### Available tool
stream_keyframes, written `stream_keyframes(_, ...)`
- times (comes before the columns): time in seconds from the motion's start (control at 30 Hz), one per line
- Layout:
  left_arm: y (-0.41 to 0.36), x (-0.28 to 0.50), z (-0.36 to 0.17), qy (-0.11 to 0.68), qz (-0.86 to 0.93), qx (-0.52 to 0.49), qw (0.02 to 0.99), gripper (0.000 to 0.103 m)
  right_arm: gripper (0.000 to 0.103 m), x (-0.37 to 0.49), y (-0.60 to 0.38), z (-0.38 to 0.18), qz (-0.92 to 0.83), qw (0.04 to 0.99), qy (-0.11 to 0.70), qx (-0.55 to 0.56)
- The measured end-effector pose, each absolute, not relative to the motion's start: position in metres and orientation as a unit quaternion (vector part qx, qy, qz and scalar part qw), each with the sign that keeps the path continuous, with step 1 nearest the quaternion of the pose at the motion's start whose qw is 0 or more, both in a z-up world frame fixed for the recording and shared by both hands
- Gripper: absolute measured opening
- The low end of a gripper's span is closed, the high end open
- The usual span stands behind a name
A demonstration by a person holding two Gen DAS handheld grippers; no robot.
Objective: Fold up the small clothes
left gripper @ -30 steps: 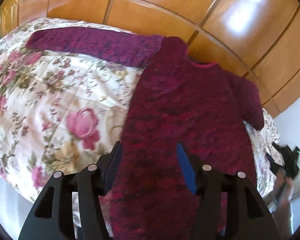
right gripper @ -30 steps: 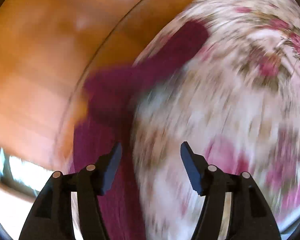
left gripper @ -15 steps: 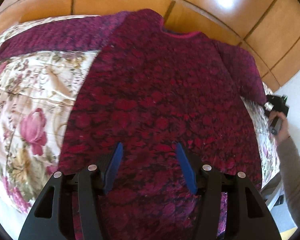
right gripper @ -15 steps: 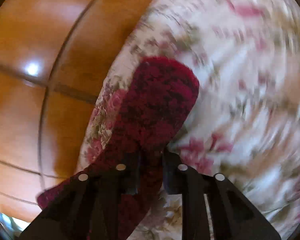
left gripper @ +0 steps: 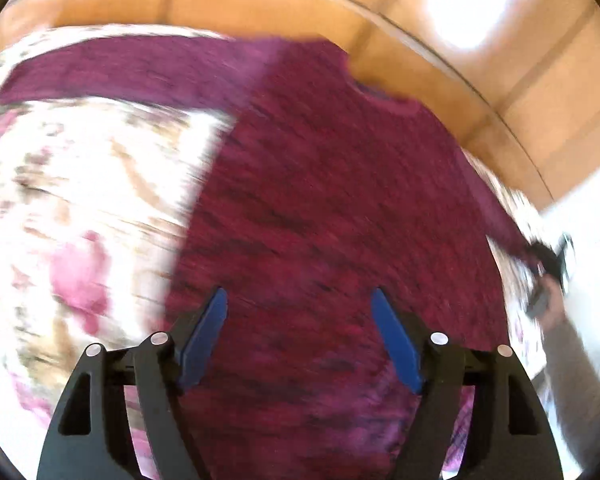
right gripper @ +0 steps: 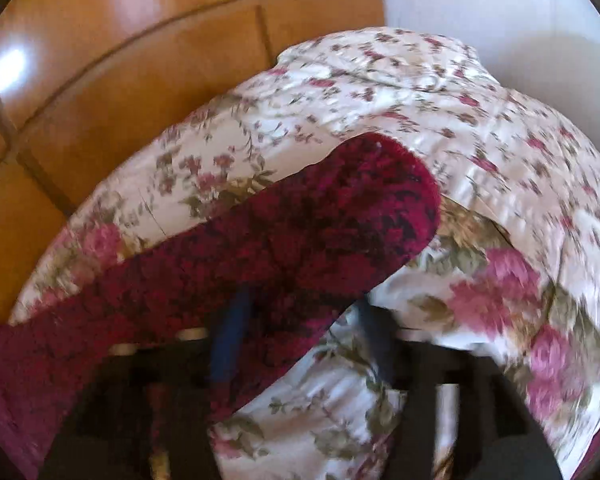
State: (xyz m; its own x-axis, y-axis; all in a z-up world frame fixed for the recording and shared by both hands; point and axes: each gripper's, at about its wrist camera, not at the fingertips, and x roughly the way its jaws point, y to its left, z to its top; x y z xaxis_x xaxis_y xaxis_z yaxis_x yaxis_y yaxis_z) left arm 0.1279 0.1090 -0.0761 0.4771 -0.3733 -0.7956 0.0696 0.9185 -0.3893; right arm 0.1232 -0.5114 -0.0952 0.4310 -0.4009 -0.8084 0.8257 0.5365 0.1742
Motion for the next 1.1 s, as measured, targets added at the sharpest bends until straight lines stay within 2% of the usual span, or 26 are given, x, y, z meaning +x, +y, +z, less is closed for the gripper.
stream_keyframes(0.17, 0.216, 0.154, -0.076, 0.461, 0.002, -0.223, 0.859, 0.074, 0.094, 0.113, -0.452, -0.051, -0.317, 0.843, 0.347, 0.263)
stream_keyframes(0.3, 0.294, 0.176, -0.087, 0.444, 0.106, -0.27, 0.848, 0.074, 0.094, 0.135, -0.361, -0.038, -0.183, 0.88, 0.37, 0.234)
stream_keyframes(0.43, 0.367, 0.201, -0.095, 0.411, 0.178, -0.333, 0.83, 0.074, 0.094, 0.153, -0.27, -0.051, -0.071, 0.886, 0.409, 0.205)
stream_keyframes(0.57, 0.401, 0.232, -0.092, 0.396, 0.196, -0.328, 0.835, 0.074, 0.094, 0.172, -0.194, -0.078, -0.017, 0.876, 0.45, 0.172)
stream_keyframes(0.77, 0.431, 0.28, -0.104, 0.401, 0.192, -0.321, 0.836, 0.073, 0.1, 0.182, -0.167, -0.094, -0.06, 0.877, 0.462, 0.117)
stream_keyframes(0.8, 0.434, 0.288, -0.108, 0.405, 0.19, -0.319, 0.835, 0.06, 0.1, 0.183, -0.168, -0.096, -0.061, 0.876, 0.464, 0.118)
stream_keyframes(0.83, 0.433, 0.296, -0.114, 0.413, 0.179, -0.316, 0.835, 0.027, 0.101, 0.184, -0.169, -0.098, -0.061, 0.875, 0.465, 0.119)
stream_keyframes(0.9, 0.436, 0.303, -0.117, 0.429, 0.175, -0.303, 0.833, 0.007, 0.101, 0.185, -0.169, -0.1, -0.063, 0.874, 0.469, 0.111)
stream_keyframes(1.1, 0.458, 0.269, -0.076, 0.362, 0.213, -0.293, 0.859, 0.002, 0.101, 0.185, -0.165, -0.102, -0.071, 0.876, 0.467, 0.094)
